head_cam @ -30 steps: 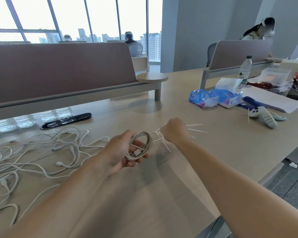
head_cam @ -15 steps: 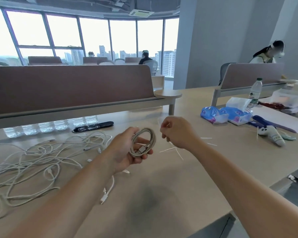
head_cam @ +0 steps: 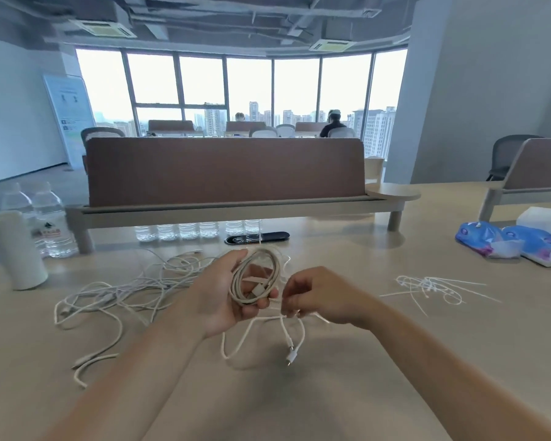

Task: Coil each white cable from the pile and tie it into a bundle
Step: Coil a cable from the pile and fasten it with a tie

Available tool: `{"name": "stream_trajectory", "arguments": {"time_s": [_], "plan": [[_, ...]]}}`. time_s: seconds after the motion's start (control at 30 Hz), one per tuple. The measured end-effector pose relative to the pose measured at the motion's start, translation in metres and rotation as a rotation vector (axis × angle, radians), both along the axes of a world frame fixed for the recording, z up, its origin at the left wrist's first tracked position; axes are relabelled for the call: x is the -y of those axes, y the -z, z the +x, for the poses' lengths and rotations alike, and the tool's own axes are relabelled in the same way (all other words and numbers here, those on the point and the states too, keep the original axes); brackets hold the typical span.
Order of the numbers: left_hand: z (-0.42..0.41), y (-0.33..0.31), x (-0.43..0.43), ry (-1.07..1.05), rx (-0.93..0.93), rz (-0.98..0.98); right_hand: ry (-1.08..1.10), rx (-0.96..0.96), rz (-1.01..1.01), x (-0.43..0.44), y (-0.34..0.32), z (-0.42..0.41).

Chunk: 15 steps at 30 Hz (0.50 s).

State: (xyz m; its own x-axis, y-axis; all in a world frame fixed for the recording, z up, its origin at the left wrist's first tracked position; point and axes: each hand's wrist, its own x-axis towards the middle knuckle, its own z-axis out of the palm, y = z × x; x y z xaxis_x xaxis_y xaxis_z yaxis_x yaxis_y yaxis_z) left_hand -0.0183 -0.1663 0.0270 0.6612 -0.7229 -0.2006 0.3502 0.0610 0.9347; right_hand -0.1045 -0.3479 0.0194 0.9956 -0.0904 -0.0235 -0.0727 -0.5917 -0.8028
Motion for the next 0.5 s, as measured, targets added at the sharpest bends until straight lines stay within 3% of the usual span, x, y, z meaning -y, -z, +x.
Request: {"name": "stream_trajectory", "arguments": {"time_s": [0.13,0.3,0.4,0.5], "plan": [[0.004,0.003,-0.034,-0.028,0.071,0.082,0.014,0.045,0.0,-0.025,0.007,0.026],[0.011,0.004,-0.07,-0.028,0.095,0.091,0.073,0.13,0.368,-0.065,0.007,0.058],[0.014,0.008,-0.085,-0.034,0.101,0.098,0.081,0.077,0.597,-0.088,0.004,0.075],[0.016,0.011,-0.099,-0.027,0.125,0.131,-0.001,0.027,0.658,-0.106,0.005,0.086]]}}
